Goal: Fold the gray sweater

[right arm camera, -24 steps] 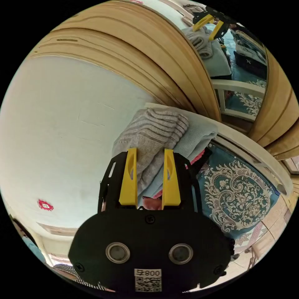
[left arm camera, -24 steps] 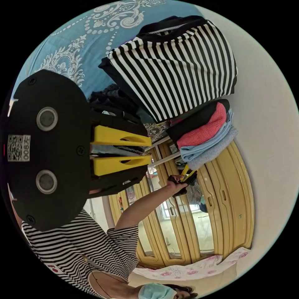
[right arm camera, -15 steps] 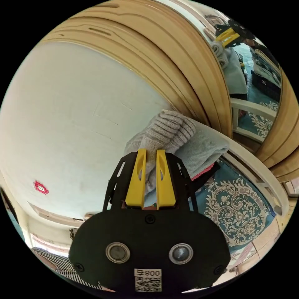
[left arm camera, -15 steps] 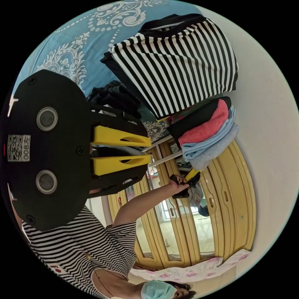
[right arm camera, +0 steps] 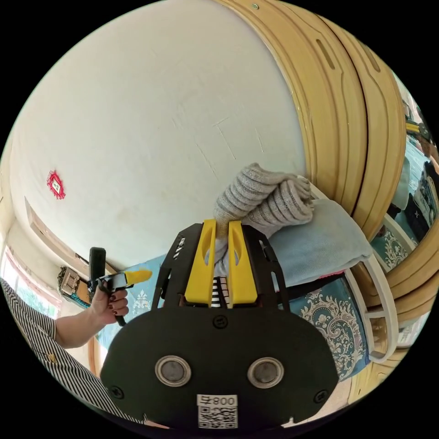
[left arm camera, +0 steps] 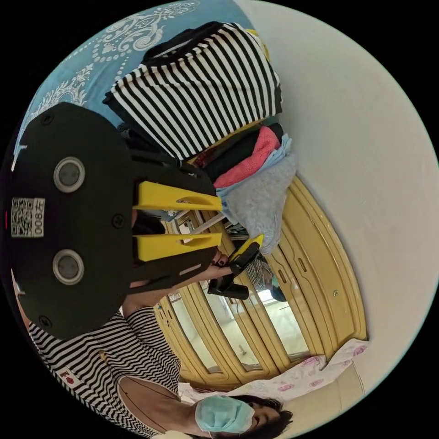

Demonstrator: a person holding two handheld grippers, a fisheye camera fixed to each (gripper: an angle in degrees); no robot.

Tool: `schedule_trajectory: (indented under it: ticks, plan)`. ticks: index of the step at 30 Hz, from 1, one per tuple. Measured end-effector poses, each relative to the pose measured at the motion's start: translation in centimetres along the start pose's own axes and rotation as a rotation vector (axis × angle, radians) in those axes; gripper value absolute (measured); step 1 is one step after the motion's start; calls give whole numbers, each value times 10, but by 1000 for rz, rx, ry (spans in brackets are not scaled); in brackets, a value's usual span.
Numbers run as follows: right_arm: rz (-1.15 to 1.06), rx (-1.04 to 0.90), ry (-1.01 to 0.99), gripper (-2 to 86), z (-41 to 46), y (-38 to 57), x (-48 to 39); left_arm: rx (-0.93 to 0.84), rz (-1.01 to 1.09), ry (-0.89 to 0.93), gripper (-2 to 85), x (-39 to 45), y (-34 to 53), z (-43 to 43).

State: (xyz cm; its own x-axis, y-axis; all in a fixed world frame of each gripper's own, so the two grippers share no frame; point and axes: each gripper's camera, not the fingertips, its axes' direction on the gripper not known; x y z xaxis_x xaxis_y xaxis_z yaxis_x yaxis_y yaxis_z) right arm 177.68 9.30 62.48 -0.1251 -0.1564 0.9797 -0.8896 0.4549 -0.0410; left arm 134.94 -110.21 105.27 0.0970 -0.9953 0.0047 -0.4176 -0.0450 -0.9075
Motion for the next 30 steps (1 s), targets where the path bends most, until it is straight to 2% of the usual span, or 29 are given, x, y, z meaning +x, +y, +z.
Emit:
schedule_trajectory:
  ticks: [6,9,12,15,19,24,30]
  plan:
    - [3,-21,7,34,-8,21,-17,-124,275,-75,137,80,-82,87]
    - [-14,-44,13,37,-7,28,-27,-234,411,-211,132,116,-99,139]
    - [-23,-66,28,47,-6,33,-31,-367,474,-354,88,127,-101,184]
    - [30,-99,17,57,-6,39,-15,-319,398,-319,54,121,-103,186]
    - [119,-65,-153,41,-31,54,27,-136,240,-292,40,106,-97,150]
    - [203,35,-135,43,-77,56,71,25,77,-240,36,84,-71,101]
    - [125,0,-125,82,-63,-18,96,19,-40,-209,39,79,-26,85]
